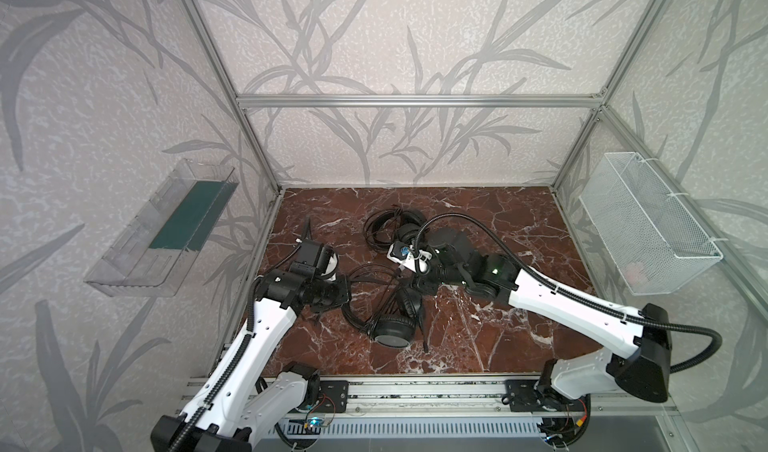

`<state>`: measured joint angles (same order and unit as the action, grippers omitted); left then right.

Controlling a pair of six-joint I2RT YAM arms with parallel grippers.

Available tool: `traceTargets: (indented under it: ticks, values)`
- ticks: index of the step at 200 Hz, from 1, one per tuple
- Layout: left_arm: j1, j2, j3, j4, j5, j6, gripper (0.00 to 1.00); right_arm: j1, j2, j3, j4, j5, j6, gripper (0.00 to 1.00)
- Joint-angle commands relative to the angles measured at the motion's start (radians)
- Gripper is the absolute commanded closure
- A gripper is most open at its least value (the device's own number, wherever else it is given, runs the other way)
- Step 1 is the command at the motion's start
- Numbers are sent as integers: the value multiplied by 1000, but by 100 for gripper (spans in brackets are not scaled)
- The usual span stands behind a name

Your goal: Wrap the headphones

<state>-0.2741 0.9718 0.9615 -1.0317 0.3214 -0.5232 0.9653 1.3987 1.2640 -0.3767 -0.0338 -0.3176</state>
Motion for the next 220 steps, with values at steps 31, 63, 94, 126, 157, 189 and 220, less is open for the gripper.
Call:
traceTargets:
  ticks: [31, 63, 94, 126, 157, 189, 220]
  values:
    - [-4, -4, 48, 4, 16, -1, 100, -76, -196, -69, 70, 182, 167, 1]
    - [-4, 4, 57, -2, 1, -5, 100, -145, -315, -149, 70, 222, 279, 1]
    - [-5, 26, 77, -10, -3, -13, 100, -178, -423, -237, 54, 242, 335, 1]
    - [-10, 54, 100, -22, -8, -19, 100, -181, -506, -311, 2, 261, 370, 1]
    - [-21, 97, 119, -33, -20, -33, 100, -185, -570, -356, -22, 295, 384, 1]
    - [-49, 152, 156, -37, -53, -56, 100, -186, -622, -380, -40, 338, 405, 1]
    - [-96, 208, 200, 13, -106, -101, 100, -186, -677, -417, -71, 406, 425, 1]
